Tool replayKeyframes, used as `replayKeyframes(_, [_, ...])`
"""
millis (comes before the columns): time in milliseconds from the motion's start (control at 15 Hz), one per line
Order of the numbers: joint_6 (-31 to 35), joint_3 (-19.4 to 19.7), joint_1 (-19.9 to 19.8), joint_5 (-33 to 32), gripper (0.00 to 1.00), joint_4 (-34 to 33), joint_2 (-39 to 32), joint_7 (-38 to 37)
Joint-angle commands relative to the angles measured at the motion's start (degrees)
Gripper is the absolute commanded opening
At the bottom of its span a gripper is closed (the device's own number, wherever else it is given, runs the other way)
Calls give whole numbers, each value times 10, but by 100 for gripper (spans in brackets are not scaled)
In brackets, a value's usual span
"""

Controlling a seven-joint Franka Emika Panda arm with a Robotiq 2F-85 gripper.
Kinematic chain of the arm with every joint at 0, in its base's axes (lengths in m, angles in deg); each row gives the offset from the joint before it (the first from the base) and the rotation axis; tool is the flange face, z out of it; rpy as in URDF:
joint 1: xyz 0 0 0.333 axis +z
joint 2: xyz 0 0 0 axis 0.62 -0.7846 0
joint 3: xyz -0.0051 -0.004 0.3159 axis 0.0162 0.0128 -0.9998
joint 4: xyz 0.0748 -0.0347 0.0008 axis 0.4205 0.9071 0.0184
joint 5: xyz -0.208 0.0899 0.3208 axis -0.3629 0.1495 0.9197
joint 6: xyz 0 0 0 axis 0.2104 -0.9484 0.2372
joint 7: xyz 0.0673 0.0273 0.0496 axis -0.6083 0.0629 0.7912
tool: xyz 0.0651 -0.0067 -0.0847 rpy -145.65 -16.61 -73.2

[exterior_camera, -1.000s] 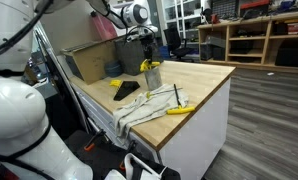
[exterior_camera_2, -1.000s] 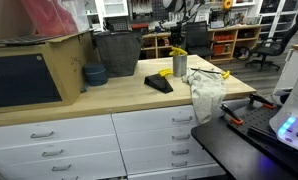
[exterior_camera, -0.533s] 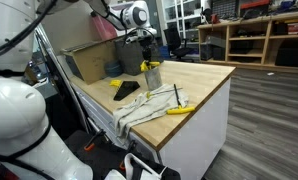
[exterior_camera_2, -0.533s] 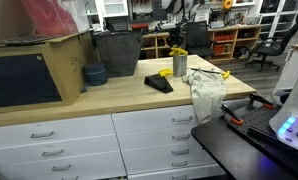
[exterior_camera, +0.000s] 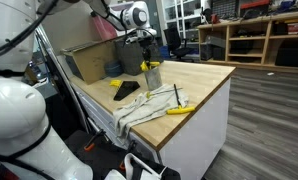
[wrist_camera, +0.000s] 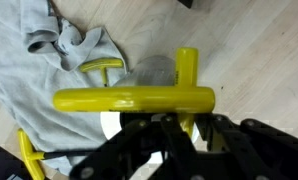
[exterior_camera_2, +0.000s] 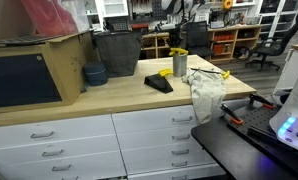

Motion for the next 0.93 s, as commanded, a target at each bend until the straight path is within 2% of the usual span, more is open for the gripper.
replayKeyframes(0, [-10,1,2,8,3,-13,-3,11])
replayKeyframes(67, [-9,1,3,7,6,-12,-2,11])
replayKeyframes(867, [0,18,22,-49,6,15,68,-7])
